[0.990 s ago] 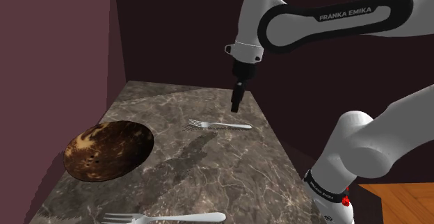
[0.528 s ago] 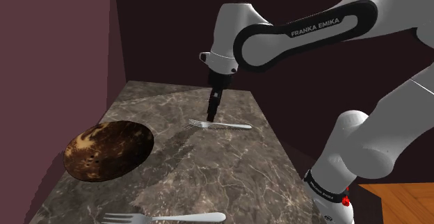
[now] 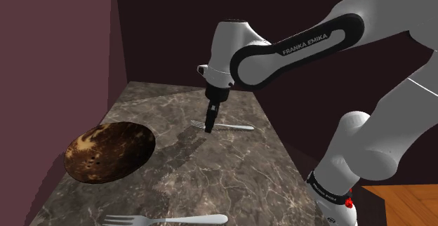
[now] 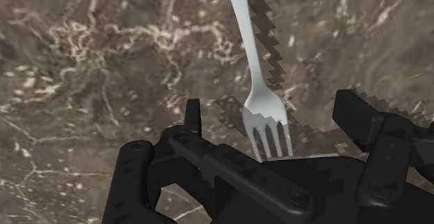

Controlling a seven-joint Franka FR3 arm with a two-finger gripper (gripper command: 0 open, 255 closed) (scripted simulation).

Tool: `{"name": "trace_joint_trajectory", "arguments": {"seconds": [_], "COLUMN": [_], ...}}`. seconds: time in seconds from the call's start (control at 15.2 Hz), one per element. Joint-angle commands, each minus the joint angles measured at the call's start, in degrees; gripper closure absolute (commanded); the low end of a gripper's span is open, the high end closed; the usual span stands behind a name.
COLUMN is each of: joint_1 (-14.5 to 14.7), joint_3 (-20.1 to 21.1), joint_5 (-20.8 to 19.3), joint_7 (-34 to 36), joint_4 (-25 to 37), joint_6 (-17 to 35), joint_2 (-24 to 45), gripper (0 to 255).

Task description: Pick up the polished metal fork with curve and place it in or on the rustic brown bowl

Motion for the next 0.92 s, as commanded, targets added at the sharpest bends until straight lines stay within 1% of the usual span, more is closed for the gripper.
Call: {"name": "trace_joint_trajectory", "arguments": {"seconds": [0.0,0.4,0.46,0.86], "joint_1": [-0.02,-0.02,-0.02,-0.03], "joint_3": [0.04,0.04,0.04,0.04], "joint_5": [-0.04,-0.04,-0.04,-0.06], "joint_7": [0.01,0.02,0.02,0.02], "joint_4": [-0.25,-0.25,-0.25,-0.24], "joint_6": [0.63,0.62,0.62,0.72], "joint_2": [0.34,0.34,0.34,0.44], "gripper": [0,0,255,255]}}
